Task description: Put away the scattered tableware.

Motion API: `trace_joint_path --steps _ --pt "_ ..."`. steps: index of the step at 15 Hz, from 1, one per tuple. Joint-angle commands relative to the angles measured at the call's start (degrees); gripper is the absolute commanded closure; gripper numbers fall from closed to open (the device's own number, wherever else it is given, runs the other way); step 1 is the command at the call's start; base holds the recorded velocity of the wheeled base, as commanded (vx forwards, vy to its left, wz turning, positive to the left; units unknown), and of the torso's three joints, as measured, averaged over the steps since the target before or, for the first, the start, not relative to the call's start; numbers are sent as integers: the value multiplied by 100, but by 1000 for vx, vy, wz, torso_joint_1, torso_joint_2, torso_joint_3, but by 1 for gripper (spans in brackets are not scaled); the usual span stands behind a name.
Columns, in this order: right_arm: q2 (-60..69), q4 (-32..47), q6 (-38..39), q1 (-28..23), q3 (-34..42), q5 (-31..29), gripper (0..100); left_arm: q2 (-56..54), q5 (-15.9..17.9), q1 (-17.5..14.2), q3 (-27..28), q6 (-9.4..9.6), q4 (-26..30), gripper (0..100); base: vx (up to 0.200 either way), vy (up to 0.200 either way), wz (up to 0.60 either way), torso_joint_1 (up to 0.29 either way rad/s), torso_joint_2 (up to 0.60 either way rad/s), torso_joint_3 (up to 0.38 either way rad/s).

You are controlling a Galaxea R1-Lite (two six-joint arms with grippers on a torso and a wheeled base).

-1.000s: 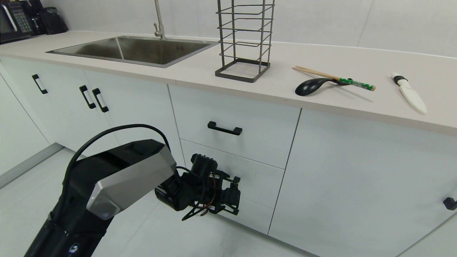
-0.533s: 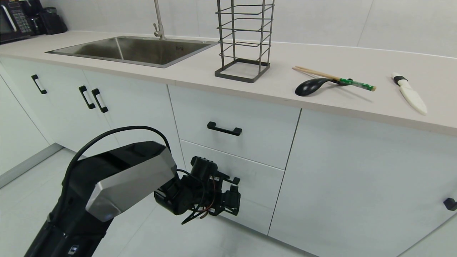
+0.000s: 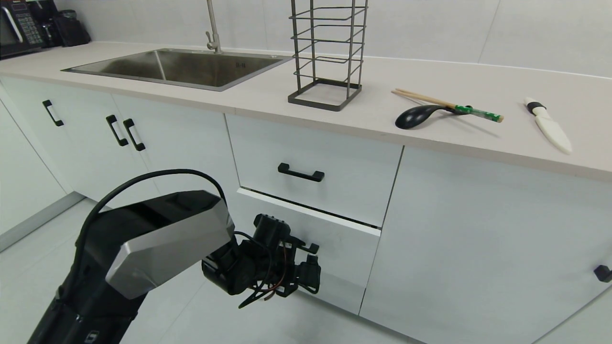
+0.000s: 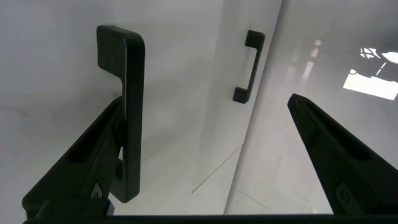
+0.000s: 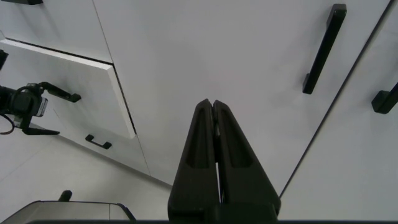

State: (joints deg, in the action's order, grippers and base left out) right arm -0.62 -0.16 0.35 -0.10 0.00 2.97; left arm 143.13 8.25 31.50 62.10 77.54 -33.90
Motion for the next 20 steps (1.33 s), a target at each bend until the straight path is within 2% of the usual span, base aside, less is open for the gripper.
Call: trace_joint_path --steps 1,4,7,8,9,10,11,12,13,14,17,20 --pt "-8 -2 0 1 0 1 100 -101 -8 -4 -75 -2 -20 0 0 0 0 0 0 0" --pt "1 -2 0 1 0 1 100 -224 -8 14 -277 -2 -20 0 0 0 0 0 0 0" --pt "-8 -2 0 1 0 1 100 -532 -8 5 -717 -2 -161 0 0 0 0 0 0 0" --pt "-8 -2 0 1 0 1 100 -1006 -8 5 -1341 -11 -530 0 0 0 0 0 0 0" --pt "-8 -2 0 1 0 1 100 -1208 -8 5 -1552 -11 -653 0 0 0 0 0 0 0" --pt "1 -2 0 1 0 1 100 -1824 -8 14 -2097 -11 -820 0 0 0 0 0 0 0" --pt "-8 -2 0 1 0 1 100 -1894 1 14 -2149 -11 -829 0 0 0 0 0 0 0" --pt "-8 -2 0 1 0 1 100 -2667 -8 137 -2888 -20 -829 0 0 0 0 0 0 0" --pt "-8 -2 0 1 0 1 100 -2896 -8 172 -3107 -29 -829 0 0 0 0 0 0 0" --pt "-8 -2 0 1 0 1 100 -3204 -8 225 -3301 -126 -829 0 0 0 0 0 0 0" --pt "-8 -2 0 1 0 1 100 -3713 10 216 -3151 -460 -855 0 0 0 0 0 0 0" --pt "-8 -2 0 1 0 1 100 -3766 27 137 -2809 -512 -776 0 0 0 0 0 0 0"
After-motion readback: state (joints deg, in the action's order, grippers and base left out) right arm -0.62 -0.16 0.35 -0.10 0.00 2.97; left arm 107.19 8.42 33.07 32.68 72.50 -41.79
